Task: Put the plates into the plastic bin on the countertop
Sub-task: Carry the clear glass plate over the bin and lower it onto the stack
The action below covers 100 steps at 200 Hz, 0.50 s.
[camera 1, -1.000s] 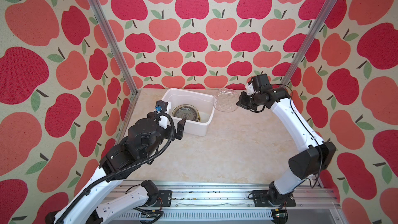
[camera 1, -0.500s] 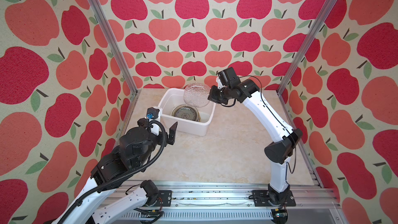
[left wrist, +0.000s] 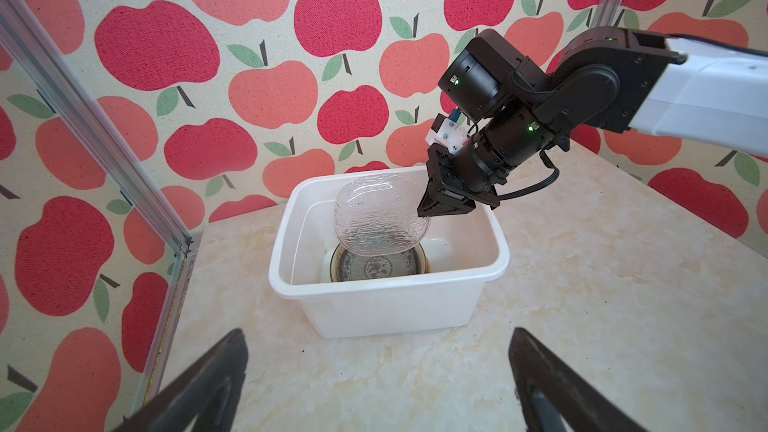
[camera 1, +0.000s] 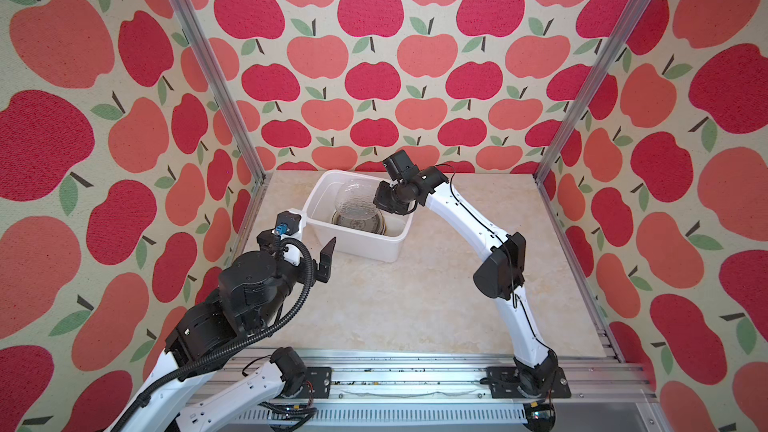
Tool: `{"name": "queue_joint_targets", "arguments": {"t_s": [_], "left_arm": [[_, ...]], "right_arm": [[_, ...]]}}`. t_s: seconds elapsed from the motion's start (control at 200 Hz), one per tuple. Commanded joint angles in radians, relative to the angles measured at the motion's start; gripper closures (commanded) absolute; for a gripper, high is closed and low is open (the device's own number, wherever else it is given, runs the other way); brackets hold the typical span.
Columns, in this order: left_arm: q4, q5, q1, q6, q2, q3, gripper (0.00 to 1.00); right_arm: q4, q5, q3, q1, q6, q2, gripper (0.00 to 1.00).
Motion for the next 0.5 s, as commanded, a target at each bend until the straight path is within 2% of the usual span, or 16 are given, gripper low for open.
{"name": "queue_joint_targets", "arguments": {"t_s": [0.0, 0.255, 0.495], "left_arm": [[-0.025, -0.016, 0.004, 0.027, 0.004, 0.026, 0.01], [-0.004, 0.001, 0.01, 0.038, 0.041, 0.034, 0.01], [0.003, 0.02, 0.019, 0.04, 0.06, 0.038, 0.01]], "right_arm": [[0.025, 0.004, 0.015, 0.005, 0.027, 0.028, 1.0], [0.063, -0.01, -0.038, 0.008, 0.065, 0.075, 1.0], [0.19, 0.018, -0.165, 0.03, 0.181, 0.059, 1.0]]}}
